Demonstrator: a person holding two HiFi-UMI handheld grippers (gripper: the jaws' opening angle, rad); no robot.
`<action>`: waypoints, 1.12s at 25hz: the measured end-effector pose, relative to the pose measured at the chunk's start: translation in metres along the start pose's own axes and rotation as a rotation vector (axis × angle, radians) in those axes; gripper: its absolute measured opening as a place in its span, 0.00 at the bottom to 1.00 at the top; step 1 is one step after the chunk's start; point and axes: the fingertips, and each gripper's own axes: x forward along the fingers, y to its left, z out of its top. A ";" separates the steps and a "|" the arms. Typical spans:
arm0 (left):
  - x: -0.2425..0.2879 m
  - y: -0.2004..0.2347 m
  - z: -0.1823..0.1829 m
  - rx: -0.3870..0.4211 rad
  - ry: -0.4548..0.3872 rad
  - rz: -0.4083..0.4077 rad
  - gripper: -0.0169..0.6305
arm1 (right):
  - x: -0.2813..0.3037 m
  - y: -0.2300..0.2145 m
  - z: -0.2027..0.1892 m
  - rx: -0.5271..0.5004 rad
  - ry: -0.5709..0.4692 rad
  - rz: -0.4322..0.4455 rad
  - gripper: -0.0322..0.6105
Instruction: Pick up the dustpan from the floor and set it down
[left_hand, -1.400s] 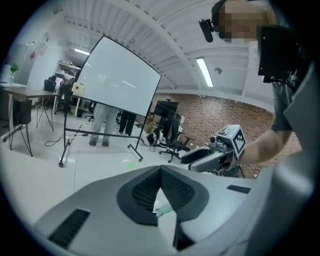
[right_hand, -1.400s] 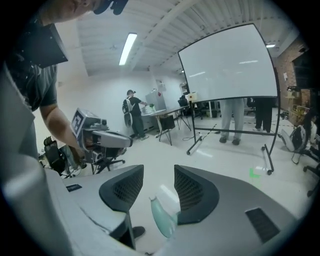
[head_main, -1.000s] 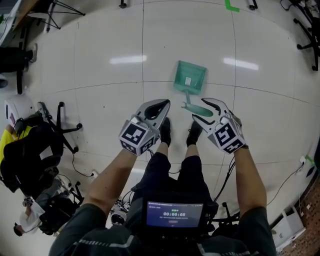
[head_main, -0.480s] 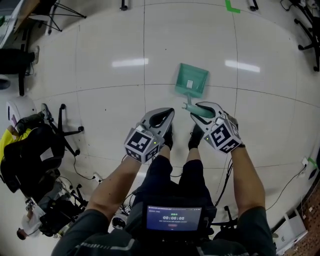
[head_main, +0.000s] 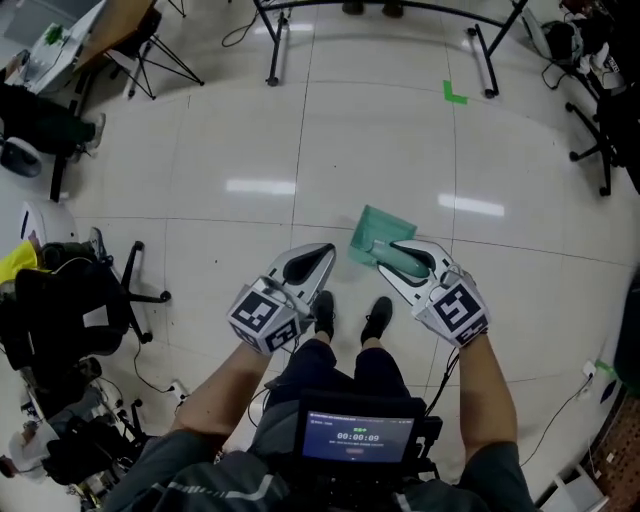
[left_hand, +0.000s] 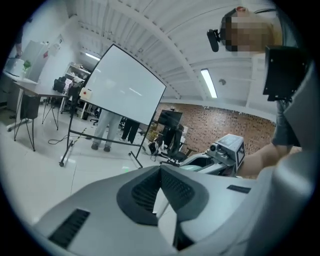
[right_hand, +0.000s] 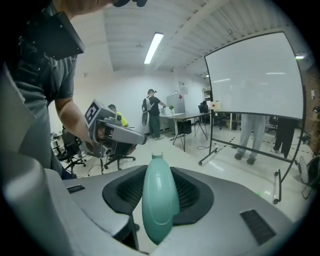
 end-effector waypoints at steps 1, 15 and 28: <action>-0.012 -0.014 0.017 0.002 -0.009 -0.001 0.07 | -0.016 0.010 0.021 0.000 -0.003 0.004 0.30; -0.155 -0.190 0.206 0.106 -0.189 -0.052 0.06 | -0.188 0.159 0.242 -0.149 -0.148 0.133 0.30; -0.204 -0.196 0.225 0.092 -0.222 -0.032 0.06 | -0.196 0.208 0.277 -0.166 -0.197 0.175 0.30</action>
